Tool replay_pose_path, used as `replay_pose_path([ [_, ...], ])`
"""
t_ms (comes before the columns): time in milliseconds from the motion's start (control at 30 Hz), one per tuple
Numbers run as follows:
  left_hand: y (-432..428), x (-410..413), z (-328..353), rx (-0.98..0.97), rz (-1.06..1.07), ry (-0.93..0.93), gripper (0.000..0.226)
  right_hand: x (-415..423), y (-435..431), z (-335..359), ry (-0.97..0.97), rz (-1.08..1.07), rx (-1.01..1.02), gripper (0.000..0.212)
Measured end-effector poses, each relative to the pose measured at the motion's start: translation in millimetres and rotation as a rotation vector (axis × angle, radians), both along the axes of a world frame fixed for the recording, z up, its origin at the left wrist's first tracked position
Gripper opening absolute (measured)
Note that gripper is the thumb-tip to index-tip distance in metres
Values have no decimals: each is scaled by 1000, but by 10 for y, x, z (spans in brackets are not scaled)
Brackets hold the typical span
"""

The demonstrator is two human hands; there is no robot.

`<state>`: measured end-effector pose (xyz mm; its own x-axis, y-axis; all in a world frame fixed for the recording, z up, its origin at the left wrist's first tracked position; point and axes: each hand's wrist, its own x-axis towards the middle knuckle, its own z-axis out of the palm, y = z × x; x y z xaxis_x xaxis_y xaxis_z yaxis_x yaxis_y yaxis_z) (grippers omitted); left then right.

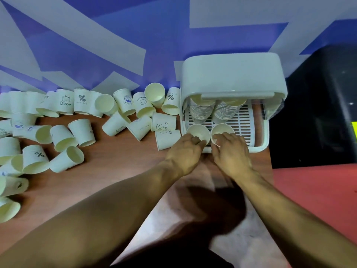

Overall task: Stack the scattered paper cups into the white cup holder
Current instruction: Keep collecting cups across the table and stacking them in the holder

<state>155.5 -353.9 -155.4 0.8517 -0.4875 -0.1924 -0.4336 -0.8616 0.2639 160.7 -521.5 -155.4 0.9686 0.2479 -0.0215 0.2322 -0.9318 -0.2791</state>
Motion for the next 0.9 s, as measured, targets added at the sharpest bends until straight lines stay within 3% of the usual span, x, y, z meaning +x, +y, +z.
replay_pose_path([
  [167,80,8,113,-274,132,-162,50,-15,60,127,-88,-54,91,26],
  [367,579,-76,75,-515,787,-242,32,-29,560,401,-246,129,151,27],
  [467,959,-118,-45,-474,974,-201,28,1,975,407,-191,363,-30,31],
  [600,1317,-102,-145,-377,1072,-86,26,75,1518,279,-183,743,-265,18],
  [733,1449,46,-164,-566,1323,118,32,220,1857,156,-133,932,-539,1],
  [900,1475,174,-282,-751,1412,256,35,385,2017,184,93,1064,-759,17],
])
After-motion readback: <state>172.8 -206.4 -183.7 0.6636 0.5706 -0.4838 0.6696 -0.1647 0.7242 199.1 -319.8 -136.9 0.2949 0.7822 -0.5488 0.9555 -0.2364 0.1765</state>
